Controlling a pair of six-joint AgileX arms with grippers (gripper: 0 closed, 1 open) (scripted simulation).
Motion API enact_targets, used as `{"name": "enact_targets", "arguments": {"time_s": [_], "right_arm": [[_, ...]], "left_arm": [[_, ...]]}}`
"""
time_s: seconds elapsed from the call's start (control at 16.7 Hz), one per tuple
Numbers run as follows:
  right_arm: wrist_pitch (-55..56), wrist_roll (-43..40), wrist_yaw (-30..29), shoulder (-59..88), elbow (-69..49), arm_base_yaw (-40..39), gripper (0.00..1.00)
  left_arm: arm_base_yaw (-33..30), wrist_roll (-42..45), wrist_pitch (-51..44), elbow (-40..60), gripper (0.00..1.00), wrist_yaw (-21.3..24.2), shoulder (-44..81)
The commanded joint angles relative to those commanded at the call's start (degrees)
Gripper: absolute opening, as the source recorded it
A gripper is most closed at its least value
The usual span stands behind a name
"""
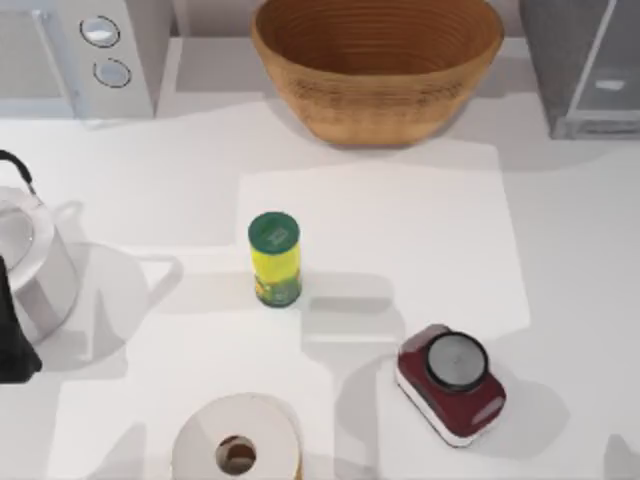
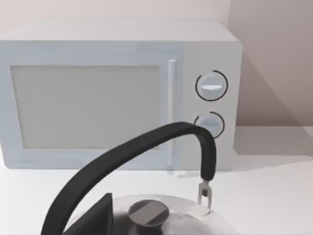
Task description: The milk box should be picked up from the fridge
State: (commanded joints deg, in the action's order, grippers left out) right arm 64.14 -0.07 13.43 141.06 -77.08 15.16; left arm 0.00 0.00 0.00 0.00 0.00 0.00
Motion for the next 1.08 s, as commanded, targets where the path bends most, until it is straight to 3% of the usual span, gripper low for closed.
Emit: {"name": "enact_targets", "arguments": {"time_s": [0.66, 1.08], "right_arm": [[0.0, 0.0, 0.0, 0.0, 0.0, 0.0, 0.02], [0.0, 0.0, 0.0, 0.0, 0.0, 0.0, 0.0]], "left_arm": [[0.0, 0.0, 0.0, 0.0, 1.0, 0.0, 0.0], [0.0, 0.0, 0.0, 0.0, 1.0, 0.0, 0.0]]}}
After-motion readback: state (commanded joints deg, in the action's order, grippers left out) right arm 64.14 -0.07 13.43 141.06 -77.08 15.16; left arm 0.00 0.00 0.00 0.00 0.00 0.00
